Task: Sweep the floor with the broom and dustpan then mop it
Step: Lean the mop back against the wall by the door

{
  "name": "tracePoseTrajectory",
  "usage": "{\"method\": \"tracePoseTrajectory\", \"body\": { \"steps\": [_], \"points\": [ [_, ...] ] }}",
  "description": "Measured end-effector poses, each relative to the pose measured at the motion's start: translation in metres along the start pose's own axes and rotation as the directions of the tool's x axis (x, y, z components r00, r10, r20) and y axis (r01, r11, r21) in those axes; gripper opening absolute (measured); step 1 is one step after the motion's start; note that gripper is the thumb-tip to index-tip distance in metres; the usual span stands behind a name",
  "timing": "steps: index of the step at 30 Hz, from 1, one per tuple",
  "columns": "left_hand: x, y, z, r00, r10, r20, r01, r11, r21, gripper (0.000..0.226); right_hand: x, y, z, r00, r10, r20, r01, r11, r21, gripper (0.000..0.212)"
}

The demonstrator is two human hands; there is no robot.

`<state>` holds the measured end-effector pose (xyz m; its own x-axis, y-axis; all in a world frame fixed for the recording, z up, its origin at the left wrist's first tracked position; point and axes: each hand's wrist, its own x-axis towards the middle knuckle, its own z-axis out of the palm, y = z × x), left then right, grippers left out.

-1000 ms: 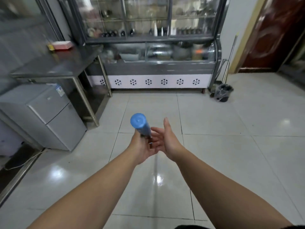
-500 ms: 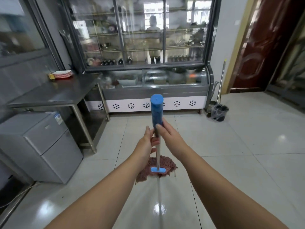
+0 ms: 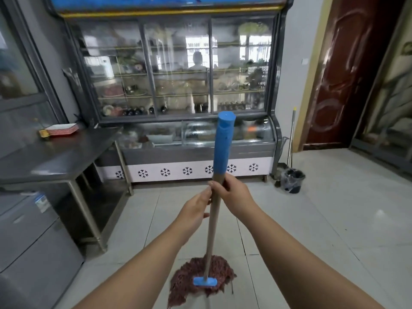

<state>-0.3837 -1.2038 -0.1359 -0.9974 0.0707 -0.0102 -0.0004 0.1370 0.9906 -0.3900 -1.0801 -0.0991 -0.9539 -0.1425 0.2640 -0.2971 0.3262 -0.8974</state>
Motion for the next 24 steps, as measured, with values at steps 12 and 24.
{"method": "tracePoseTrajectory", "body": {
  "steps": [12, 24],
  "points": [
    [0.154, -0.012, -0.003, 0.998, -0.063, -0.003, 0.063, 0.995, -0.074, 0.024, 0.167, 0.04, -0.018, 0.998, -0.043, -0.048, 0.046, 0.997, 0.065, 0.032],
    [0.338, -0.081, -0.028, 0.985, -0.114, 0.13, 0.118, 0.993, -0.025, 0.018, 0.299, 0.147, 0.029, 0.985, 0.167, 0.036, -0.168, 0.985, 0.026, 0.03]
  ]
}}
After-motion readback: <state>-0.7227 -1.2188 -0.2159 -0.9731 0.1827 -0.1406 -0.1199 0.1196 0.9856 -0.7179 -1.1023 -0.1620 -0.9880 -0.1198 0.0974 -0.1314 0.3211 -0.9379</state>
